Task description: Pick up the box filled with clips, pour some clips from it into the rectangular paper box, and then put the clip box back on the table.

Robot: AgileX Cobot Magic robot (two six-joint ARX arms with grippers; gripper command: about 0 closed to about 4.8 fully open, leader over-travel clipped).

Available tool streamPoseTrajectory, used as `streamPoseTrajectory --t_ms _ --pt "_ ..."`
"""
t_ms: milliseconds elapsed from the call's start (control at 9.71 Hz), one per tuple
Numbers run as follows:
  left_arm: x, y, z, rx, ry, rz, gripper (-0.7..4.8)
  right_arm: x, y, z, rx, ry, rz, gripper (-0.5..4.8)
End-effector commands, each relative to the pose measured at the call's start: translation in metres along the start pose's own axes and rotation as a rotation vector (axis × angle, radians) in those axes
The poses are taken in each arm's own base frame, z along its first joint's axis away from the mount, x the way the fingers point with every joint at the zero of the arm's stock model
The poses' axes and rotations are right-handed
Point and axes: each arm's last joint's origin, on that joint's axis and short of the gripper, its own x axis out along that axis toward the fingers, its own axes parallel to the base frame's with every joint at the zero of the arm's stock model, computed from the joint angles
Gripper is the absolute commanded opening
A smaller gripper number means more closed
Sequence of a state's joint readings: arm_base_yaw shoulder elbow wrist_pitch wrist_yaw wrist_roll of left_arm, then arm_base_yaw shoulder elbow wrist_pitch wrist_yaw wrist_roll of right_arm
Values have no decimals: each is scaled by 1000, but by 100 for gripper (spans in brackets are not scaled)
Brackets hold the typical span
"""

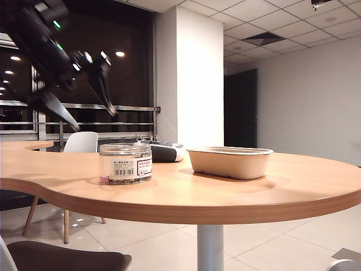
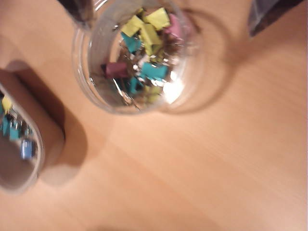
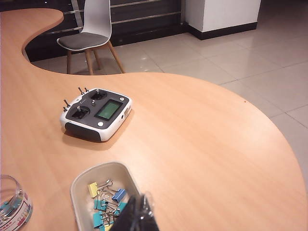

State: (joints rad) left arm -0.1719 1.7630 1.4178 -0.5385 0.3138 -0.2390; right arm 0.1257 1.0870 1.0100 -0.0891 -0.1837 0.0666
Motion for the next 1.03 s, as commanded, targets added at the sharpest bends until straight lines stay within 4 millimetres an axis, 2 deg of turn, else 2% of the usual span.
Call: streamPoseTrajectory --t_ms 103,206,412,515,1030 --pt "37 -10 -12 55 81 14 417 -1 1 2 -3 -10 5 -6" --pt "55 -6 -16 55 92 76 403 -1 1 -2 5 31 3 -6" --pt "55 -6 -15 55 81 75 388 -1 1 -2 5 34 3 -6" --pt "56 -5 -15 56 76 98 332 -1 1 -2 5 34 3 -6" --pt "66 1 -18 57 92 144 332 -1 1 -2 5 34 3 -6"
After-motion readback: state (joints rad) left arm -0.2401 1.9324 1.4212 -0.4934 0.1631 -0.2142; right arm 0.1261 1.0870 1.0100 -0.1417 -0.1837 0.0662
